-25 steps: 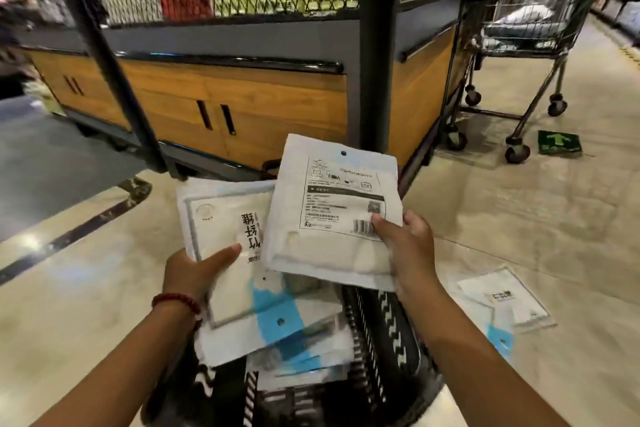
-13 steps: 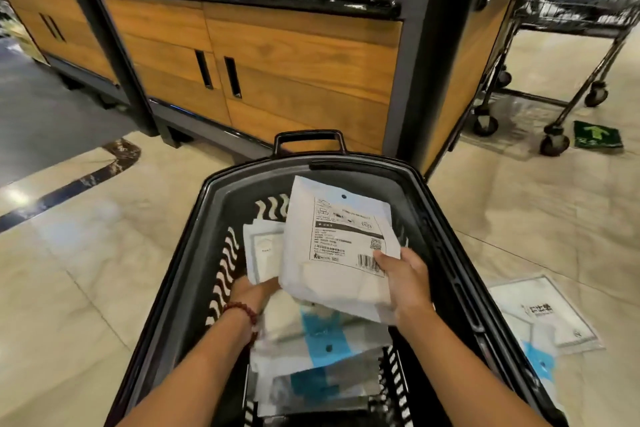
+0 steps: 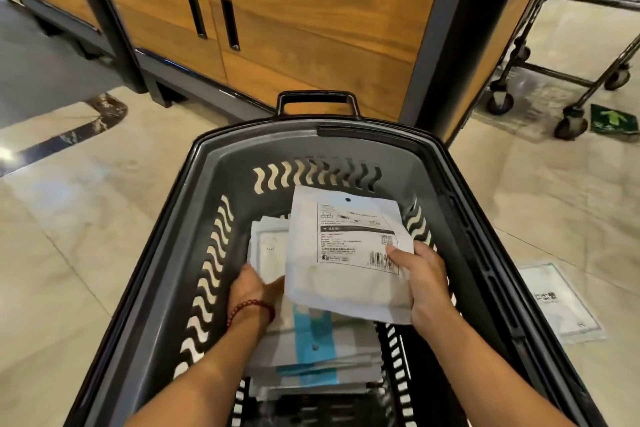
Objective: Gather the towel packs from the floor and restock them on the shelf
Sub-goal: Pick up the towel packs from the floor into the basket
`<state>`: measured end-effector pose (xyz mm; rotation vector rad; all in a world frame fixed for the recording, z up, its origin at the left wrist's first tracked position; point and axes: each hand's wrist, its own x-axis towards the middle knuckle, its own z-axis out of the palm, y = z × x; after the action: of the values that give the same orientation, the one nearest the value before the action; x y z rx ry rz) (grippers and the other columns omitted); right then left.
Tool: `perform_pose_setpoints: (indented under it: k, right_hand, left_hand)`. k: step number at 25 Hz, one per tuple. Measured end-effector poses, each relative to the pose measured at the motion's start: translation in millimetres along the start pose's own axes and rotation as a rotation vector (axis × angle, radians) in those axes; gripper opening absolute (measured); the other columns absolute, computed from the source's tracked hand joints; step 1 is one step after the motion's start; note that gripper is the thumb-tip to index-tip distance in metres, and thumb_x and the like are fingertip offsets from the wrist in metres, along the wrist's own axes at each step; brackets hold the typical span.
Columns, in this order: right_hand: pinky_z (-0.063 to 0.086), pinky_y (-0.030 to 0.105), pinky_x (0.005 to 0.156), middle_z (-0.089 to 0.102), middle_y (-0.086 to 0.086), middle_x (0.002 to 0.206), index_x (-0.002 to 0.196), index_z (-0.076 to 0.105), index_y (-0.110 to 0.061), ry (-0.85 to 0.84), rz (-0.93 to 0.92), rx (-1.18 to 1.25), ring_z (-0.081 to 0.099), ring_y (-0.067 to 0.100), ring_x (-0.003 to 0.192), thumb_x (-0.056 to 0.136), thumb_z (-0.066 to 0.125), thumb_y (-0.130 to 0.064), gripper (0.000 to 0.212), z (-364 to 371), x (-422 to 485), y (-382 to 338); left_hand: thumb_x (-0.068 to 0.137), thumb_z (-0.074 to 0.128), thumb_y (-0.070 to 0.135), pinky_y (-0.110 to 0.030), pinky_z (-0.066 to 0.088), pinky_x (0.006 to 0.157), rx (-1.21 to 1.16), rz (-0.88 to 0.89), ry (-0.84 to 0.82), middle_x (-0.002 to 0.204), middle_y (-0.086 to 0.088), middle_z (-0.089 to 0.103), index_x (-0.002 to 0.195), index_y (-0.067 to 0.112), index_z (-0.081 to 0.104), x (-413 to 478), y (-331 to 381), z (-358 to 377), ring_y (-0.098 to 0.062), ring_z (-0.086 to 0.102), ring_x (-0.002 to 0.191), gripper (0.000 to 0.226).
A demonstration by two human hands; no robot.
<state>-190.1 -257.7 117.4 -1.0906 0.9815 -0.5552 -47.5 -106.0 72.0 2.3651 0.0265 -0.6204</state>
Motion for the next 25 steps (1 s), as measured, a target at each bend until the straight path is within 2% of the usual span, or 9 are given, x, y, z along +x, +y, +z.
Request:
perform_pose_setpoints:
  k: [6,8,11,14,15,17,20,23,25]
  right_hand:
    - [0.053,0.034,0.072,0.071,0.01,0.087,0.098,0.065,-0.009,0.013,0.072,0.149,0.066,0.026,0.075,0.085,0.06,-0.002,0.016,4,-2,-6]
    - [0.053,0.034,0.071,0.07,0.012,0.093,0.103,0.064,-0.008,0.002,0.074,0.162,0.066,0.027,0.078,0.085,0.06,-0.003,0.019,4,-4,-8]
    - [0.054,0.026,0.061,0.071,0.009,0.094,0.104,0.064,-0.007,-0.011,0.024,0.117,0.067,0.022,0.078,0.085,0.061,-0.002,0.02,4,-13,-14]
    - [0.053,0.019,0.059,0.069,0.004,0.094,0.104,0.061,-0.009,-0.058,-0.038,0.019,0.065,0.017,0.081,0.086,0.06,-0.003,0.019,12,-25,-14]
    - [0.052,0.019,0.061,0.069,0.004,0.096,0.105,0.06,-0.01,-0.08,-0.052,-0.024,0.064,0.016,0.083,0.087,0.06,-0.003,0.02,17,-26,-12]
    - [0.05,0.023,0.067,0.067,0.004,0.101,0.109,0.059,-0.011,-0.13,-0.063,-0.12,0.063,0.016,0.088,0.087,0.06,-0.004,0.023,29,-26,-5]
    - [0.054,0.036,0.08,0.066,0.001,0.105,0.111,0.057,-0.016,-0.174,0.015,-0.24,0.064,0.019,0.095,0.088,0.06,-0.006,0.026,50,-22,16]
    - [0.053,0.043,0.09,0.064,0.006,0.115,0.114,0.055,-0.014,-0.166,0.058,-0.362,0.062,0.025,0.105,0.087,0.06,-0.003,0.03,60,-10,48]
    - [0.053,0.044,0.089,0.063,0.009,0.117,0.116,0.05,-0.011,-0.102,0.054,-0.567,0.061,0.029,0.108,0.085,0.063,-0.004,0.034,61,-2,64]
  left_hand:
    - [0.076,0.072,0.036,-0.039,0.048,0.094,0.279,0.059,-0.073,0.125,-0.018,0.055,0.126,0.003,0.042,4,-2,-3,-0.032,0.057,0.11,0.067]
    - [0.075,0.071,0.031,-0.036,0.049,0.092,0.465,0.136,-0.073,0.123,-0.015,0.057,0.124,0.007,0.047,2,5,-8,-0.031,0.059,0.107,0.06]
    - [0.08,0.058,0.029,-0.033,0.052,0.083,0.672,0.419,-0.079,0.111,-0.007,0.065,0.11,0.017,0.062,-22,27,-37,-0.026,0.063,0.096,0.032]
    - [0.087,0.05,0.022,-0.037,0.05,0.086,0.789,0.733,0.231,0.113,-0.004,0.06,0.112,0.018,0.061,-38,44,-90,-0.024,0.058,0.103,0.027]
    - [0.088,0.052,0.023,-0.037,0.049,0.089,0.807,0.761,0.348,0.117,-0.006,0.056,0.117,0.016,0.057,-41,47,-109,-0.025,0.054,0.107,0.031]
    - [0.087,0.057,0.037,-0.038,0.043,0.094,0.821,0.595,0.41,0.129,-0.011,0.045,0.13,0.012,0.041,-38,41,-137,-0.03,0.046,0.117,0.052]
    - [0.082,0.063,0.046,-0.042,0.048,0.087,0.669,0.341,0.171,0.13,-0.02,0.045,0.14,0.008,0.018,-30,24,-145,-0.036,0.053,0.11,0.083]
    - [0.084,0.064,0.036,-0.038,0.047,0.075,0.57,0.375,0.165,0.123,-0.021,0.051,0.139,0.005,0.019,-19,17,-140,-0.036,0.058,0.101,0.078]
    - [0.084,0.065,0.032,-0.035,0.043,0.07,0.566,0.395,0.206,0.117,-0.021,0.053,0.134,0.005,0.025,-17,19,-141,-0.036,0.058,0.097,0.07]
